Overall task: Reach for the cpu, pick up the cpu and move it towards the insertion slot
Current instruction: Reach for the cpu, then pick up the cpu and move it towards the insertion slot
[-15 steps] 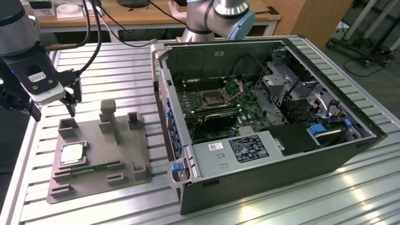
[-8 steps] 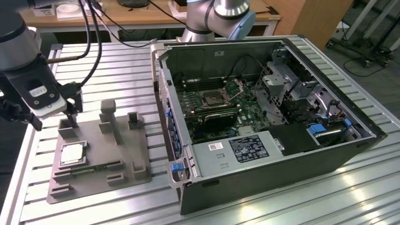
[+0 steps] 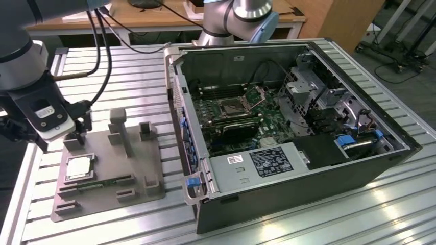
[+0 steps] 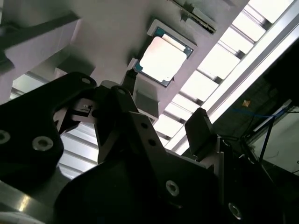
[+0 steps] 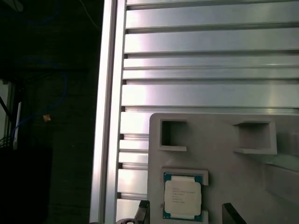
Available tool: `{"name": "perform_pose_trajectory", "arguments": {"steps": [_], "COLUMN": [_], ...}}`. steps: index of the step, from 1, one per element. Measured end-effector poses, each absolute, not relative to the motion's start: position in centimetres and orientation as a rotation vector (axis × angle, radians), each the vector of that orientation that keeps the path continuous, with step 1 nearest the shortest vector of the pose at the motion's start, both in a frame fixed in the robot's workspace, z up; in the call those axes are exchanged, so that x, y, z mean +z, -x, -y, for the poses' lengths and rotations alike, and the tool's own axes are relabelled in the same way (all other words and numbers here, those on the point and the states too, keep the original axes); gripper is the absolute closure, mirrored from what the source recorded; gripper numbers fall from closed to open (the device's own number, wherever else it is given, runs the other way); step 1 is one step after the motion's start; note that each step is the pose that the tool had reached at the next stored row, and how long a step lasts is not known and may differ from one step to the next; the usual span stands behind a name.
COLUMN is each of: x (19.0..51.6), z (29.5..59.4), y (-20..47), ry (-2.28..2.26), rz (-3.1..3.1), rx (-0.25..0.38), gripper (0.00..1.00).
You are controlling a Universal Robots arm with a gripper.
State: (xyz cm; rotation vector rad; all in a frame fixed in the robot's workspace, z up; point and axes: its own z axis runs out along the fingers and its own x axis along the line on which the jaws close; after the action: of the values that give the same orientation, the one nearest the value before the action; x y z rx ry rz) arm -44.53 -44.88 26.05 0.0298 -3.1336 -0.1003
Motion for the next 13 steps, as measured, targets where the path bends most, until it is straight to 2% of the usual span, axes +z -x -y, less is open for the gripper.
{"name": "perform_pose_trajectory", "arguments": {"steps": [13], "x": [24.88], "z": [45.04], "y": [44.52], "ry": [-0.03], "rz": [3.131], "rx": [-0.1], "gripper": [0.31]}}
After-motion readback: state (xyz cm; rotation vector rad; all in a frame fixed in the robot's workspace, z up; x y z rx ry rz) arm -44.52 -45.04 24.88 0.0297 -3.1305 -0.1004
